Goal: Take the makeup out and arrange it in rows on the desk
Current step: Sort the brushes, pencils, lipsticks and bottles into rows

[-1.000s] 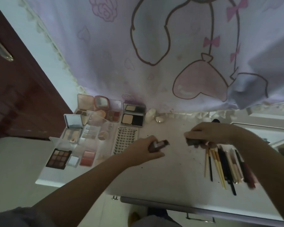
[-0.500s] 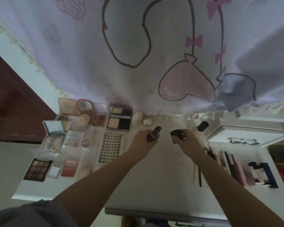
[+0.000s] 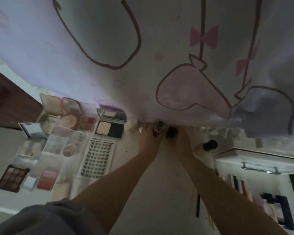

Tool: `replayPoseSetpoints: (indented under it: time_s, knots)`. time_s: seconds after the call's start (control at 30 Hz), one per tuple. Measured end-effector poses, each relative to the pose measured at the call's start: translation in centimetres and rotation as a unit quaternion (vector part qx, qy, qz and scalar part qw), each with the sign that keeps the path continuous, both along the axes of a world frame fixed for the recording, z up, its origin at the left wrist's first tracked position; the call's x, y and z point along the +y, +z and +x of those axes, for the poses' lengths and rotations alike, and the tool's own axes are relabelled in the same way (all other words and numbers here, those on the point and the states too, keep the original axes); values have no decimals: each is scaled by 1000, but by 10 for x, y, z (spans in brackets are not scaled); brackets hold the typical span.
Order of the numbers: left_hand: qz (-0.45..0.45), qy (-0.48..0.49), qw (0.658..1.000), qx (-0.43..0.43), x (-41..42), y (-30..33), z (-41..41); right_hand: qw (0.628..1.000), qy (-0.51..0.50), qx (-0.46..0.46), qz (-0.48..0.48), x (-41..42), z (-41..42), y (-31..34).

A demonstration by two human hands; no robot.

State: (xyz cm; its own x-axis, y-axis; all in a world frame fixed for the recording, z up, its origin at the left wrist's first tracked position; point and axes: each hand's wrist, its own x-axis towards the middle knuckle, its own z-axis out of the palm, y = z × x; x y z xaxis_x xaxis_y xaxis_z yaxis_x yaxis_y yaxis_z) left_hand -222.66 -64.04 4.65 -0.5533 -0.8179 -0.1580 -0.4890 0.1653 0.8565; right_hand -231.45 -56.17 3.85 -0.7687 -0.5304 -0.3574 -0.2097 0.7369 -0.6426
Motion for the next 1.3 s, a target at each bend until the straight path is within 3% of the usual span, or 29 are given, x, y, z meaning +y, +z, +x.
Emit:
replayPoseSetpoints:
  time_s: [0.2, 0.3, 0.4, 0.47, 0.53, 0.6, 0.67, 0.8, 0.97, 1.1, 1.3]
  knots:
    - [2, 11, 1000, -6, -2, 1, -2, 999, 41, 20, 27, -6, 1, 11]
    - [37, 57, 997, 40, 11, 5, 14, 988, 127, 75, 43, 7, 0, 40]
    - [49, 73, 996, 12, 33, 3, 27, 979, 142, 145, 9, 36, -12, 79]
    - [67, 31, 997, -15, 52, 2, 23, 968, 134, 209, 36, 59, -23, 102]
    - [80, -46, 995, -30, 73, 1, 10, 944, 163, 250, 140, 75, -34, 110]
    - [79, -146, 985, -49, 91, 0, -8, 925, 187, 236, 231, 83, -36, 106]
    - [78, -222, 969, -75, 100, -2, -26, 933, 171, 207, 239, 85, -31, 94]
    - [93, -291, 948, -91, 94, -5, -35, 942, 138, 226, 207, 87, -27, 72]
    - [91, -250, 962, -56, 80, 7, 0, 972, 187, 120, 71, 82, -13, 77]
    - [153, -271, 950, -21, 51, 40, 47, 960, 268, 78, -10, 68, 15, 105]
    - [201, -360, 911, -13, 9, 107, 111, 948, 301, 25, -99, 53, 61, 150]
